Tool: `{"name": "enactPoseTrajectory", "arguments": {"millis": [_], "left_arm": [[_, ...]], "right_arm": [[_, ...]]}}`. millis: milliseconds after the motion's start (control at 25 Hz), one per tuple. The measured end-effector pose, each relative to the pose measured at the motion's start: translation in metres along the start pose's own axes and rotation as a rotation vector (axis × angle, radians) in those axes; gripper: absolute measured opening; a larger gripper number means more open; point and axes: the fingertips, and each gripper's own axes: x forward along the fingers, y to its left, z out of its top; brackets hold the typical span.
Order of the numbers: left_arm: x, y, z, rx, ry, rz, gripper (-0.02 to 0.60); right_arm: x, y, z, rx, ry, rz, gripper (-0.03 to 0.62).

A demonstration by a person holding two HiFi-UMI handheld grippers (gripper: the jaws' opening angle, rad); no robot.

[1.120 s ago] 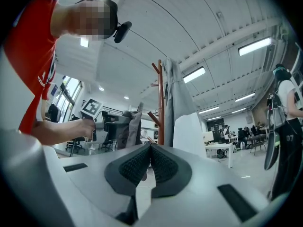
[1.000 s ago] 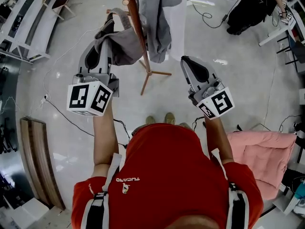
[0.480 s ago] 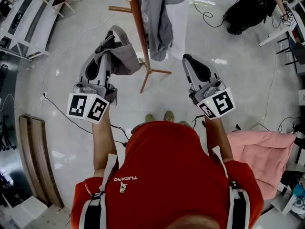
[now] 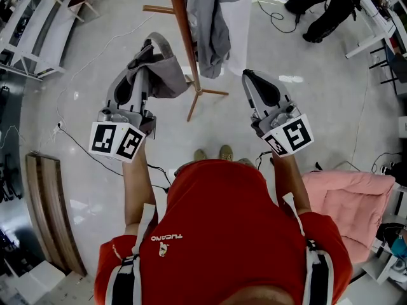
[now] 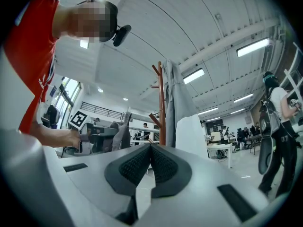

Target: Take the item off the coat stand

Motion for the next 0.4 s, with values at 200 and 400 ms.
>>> {"name": "enactPoseTrajectory", "arguments": {"millis": [200, 400], "left_arm": [[-0.001, -0.0013, -0.001, 0.006, 0.002, 0.0, 0.015], [-0.001, -0.0009, -0.0025, 0.006, 0.005, 0.002, 0.015]], "right_arm": [[-0.0009, 0.0004, -0.0004, 0.001, -0.004, 0.002, 0.025], [-0.0009, -0.0001, -0.0007, 0.002, -0.007, 0.003, 0.025]]}}
